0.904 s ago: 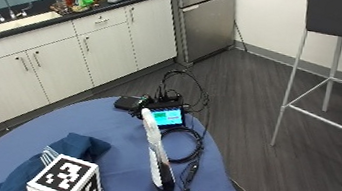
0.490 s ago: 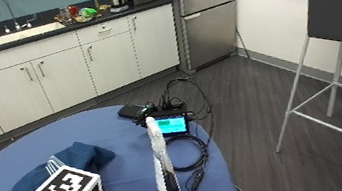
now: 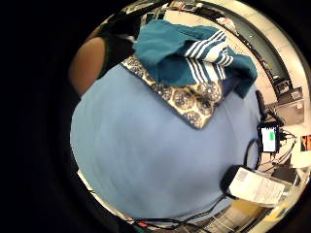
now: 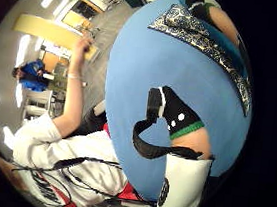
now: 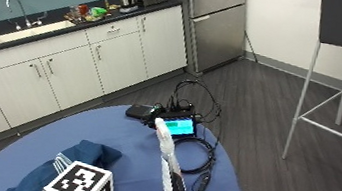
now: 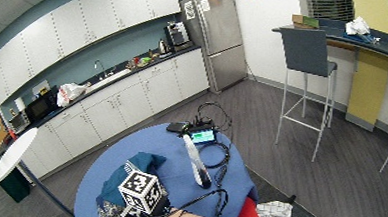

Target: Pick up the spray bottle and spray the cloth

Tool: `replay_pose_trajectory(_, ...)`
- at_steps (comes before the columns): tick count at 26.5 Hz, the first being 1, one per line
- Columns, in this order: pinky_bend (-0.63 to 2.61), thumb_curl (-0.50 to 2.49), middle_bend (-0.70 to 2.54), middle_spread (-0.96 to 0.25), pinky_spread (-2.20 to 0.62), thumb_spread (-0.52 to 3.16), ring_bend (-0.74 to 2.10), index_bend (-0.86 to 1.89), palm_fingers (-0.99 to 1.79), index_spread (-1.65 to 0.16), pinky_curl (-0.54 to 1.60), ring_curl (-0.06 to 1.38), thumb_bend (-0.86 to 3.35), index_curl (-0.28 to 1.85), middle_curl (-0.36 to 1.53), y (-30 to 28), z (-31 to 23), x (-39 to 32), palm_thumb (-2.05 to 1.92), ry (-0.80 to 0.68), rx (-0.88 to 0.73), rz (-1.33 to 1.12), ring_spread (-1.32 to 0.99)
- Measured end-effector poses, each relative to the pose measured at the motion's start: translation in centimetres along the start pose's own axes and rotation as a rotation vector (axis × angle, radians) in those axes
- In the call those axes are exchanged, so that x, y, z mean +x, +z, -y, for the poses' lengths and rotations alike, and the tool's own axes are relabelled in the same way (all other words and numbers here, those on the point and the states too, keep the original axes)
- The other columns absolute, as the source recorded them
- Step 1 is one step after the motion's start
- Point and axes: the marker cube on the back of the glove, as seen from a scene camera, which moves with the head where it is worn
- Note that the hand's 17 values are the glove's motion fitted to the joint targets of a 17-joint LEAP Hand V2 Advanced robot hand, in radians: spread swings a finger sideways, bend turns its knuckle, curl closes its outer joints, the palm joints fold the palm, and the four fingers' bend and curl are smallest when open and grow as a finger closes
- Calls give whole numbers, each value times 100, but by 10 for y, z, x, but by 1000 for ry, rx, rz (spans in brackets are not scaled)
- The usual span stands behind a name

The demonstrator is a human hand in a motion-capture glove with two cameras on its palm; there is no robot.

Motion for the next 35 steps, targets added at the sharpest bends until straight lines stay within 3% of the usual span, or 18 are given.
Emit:
replay_pose_trajectory(11, 45, 31, 25, -4, 19, 111, 17, 17, 57, -38, 23, 17, 16, 31, 30, -7, -10, -11, 64, -12, 41, 61, 3)
replay_pose_trajectory(16, 46, 32, 23, -4, 19, 113, 18, 16, 56, -38, 24, 17, 11, 31, 31, -24, -55, -10, 63, -13, 108, 165, 3)
replay_pose_trajectory(21, 54, 29, 24, -4, 18, 111, 24, 5, 54, -39, 27, 20, 3, 27, 32, -60, -109, 3, 55, 28, 274, 200, 3)
replay_pose_trajectory(28, 60, 30, 31, -5, 13, 105, 35, 2, 61, -39, 29, 25, -2, 19, 35, -116, -210, 90, 54, 331, 742, 306, 0)
replay_pose_trajectory(31, 61, 30, 34, -6, 11, 102, 38, 4, 64, -38, 30, 27, -3, 18, 36, -105, -221, 137, 54, 453, 804, 503, -1)
replay_pose_trajectory(35, 63, 30, 36, -6, 10, 99, 40, 4, 62, -38, 31, 29, -3, 16, 37, -71, -212, 180, 53, 545, 759, 752, -2)
